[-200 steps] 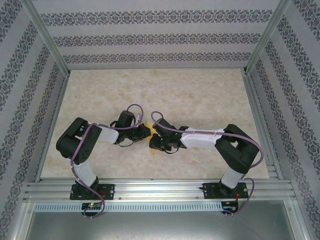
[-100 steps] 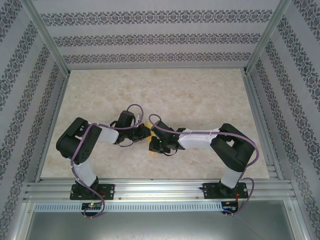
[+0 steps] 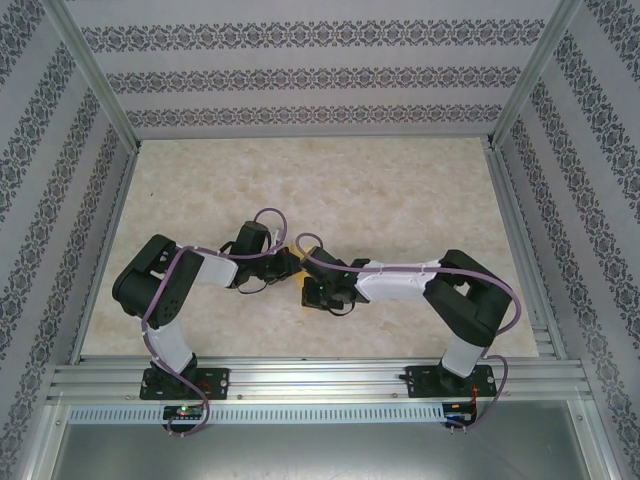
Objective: Fold a paper plane with a square sheet of paper (pick it up from the middle)
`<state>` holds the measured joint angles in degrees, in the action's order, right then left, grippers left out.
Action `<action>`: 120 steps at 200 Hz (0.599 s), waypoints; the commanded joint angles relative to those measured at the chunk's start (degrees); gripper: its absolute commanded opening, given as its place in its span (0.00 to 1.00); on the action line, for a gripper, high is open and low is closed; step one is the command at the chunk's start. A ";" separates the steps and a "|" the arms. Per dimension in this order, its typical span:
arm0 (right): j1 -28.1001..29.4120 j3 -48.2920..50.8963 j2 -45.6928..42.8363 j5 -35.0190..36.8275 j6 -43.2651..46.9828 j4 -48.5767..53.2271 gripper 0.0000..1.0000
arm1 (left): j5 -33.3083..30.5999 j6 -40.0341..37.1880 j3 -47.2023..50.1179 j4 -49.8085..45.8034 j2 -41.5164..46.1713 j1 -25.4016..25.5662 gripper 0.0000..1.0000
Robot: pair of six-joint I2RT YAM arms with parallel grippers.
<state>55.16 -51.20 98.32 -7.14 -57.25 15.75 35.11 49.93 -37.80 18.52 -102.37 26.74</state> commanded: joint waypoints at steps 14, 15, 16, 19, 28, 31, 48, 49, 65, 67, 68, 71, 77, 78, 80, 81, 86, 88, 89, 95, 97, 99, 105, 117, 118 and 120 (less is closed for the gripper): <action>0.48 0.73 -7.52 4.56 1.40 -1.50 0.14 | -1.36 -1.30 -0.06 -5.72 -2.73 0.37 0.08; 0.48 0.74 -7.66 4.44 1.47 -1.64 0.14 | -1.36 -1.32 -0.07 -5.75 -2.74 0.39 0.08; 0.43 0.83 -7.68 4.38 1.50 -2.01 0.14 | -1.32 -1.32 -0.03 -5.77 -2.75 0.41 0.08; 0.45 0.90 -7.94 4.06 1.57 -2.87 0.14 | -1.28 -1.26 -0.02 -5.78 -2.75 0.46 0.08; 0.33 0.85 -8.16 2.85 2.03 -4.86 0.14 | -1.15 -1.19 -0.26 -5.89 -2.91 0.42 0.08; 0.41 0.77 -8.06 2.45 2.19 -5.44 0.14 | -1.11 -1.20 -0.30 -5.88 -2.91 0.49 0.08; 0.69 -0.30 -6.79 1.01 2.39 -7.69 0.14 | -1.10 -1.14 -0.45 -5.88 -2.99 0.48 0.08; 0.72 -0.35 -6.68 0.95 2.40 -7.85 0.14 | -1.10 -1.10 -0.48 -5.92 -3.00 0.45 0.08; 0.81 -1.58 -4.07 -0.60 2.38 -8.79 0.14 | -1.04 -1.09 -0.75 -6.12 -3.18 0.48 0.08; 0.82 -1.72 -3.75 -0.66 2.40 -8.78 0.14 | -1.02 -1.07 -0.78 -6.13 -3.14 0.43 0.08; 0.83 -1.80 -3.57 -0.72 2.36 -8.75 0.14 | -1.02 -1.07 -0.82 -6.17 -3.12 0.47 0.08; 0.83 -2.00 -3.05 -0.90 2.39 -8.85 0.14 | -1.01 -1.08 -0.86 -6.22 -3.17 0.50 0.08; 0.79 -2.20 -2.10 -1.48 2.13 -9.26 0.13 | -0.98 -1.07 -0.91 -6.29 -3.19 0.48 0.08; 0.81 -2.22 -1.96 -1.61 2.09 -9.38 0.13 | -0.95 -1.07 -0.93 -6.25 -3.19 0.45 0.08; 0.82 -2.23 -1.68 -1.84 1.96 -9.54 0.13 | -0.97 -1.07 -0.89 -6.23 -3.19 0.42 0.08; 0.83 -2.28 -1.53 -1.97 1.92 -9.61 0.13 | -0.91 -1.11 -0.92 -6.22 -3.19 0.42 0.08; 0.79 -2.44 -0.90 -2.38 1.77 -10.33 0.13 | -0.86 -0.98 -1.00 -6.22 -3.19 0.41 0.08; 0.86 -2.49 -0.71 -2.51 1.61 -10.50 0.13 | -0.84 -0.98 -1.03 -6.22 -3.19 0.41 0.08; 0.85 -2.45 -0.56 -2.61 1.62 -10.58 0.13 | -0.88 -0.98 -1.04 -6.22 -3.19 0.42 0.08; 0.95 -2.57 0.07 -2.81 1.33 -11.00 0.13 | -0.78 -0.98 -1.01 -6.35 -3.13 0.42 0.08; 0.95 -2.65 0.28 -2.97 1.17 -11.13 0.13 | -0.76 -0.95 -1.08 -6.36 -3.18 0.42 0.08; 0.99 -2.69 0.46 -3.04 1.07 -11.17 0.13 | -0.75 -1.02 -1.10 -6.39 -3.19 0.42 0.08; 1.01 -2.89 1.02 -3.28 0.89 -10.97 0.13 | -0.75 -1.06 -1.20 -6.47 -3.15 0.42 0.08; 1.01 -3.14 2.09 -3.37 0.83 -10.27 0.12 | -0.67 -1.17 -1.27 -6.72 -3.09 0.42 0.08; 1.01 -3.21 2.16 -3.34 0.83 -10.20 0.12 | -0.67 -1.21 -1.29 -6.73 -3.09 0.42 0.08; 1.01 -3.25 2.25 -3.20 0.76 -9.94 0.12 | -0.66 -1.21 -1.24 -6.79 -3.10 0.42 0.08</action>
<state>55.55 -52.56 98.94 -9.02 -55.86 6.85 35.55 49.93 -38.96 16.38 -102.67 26.63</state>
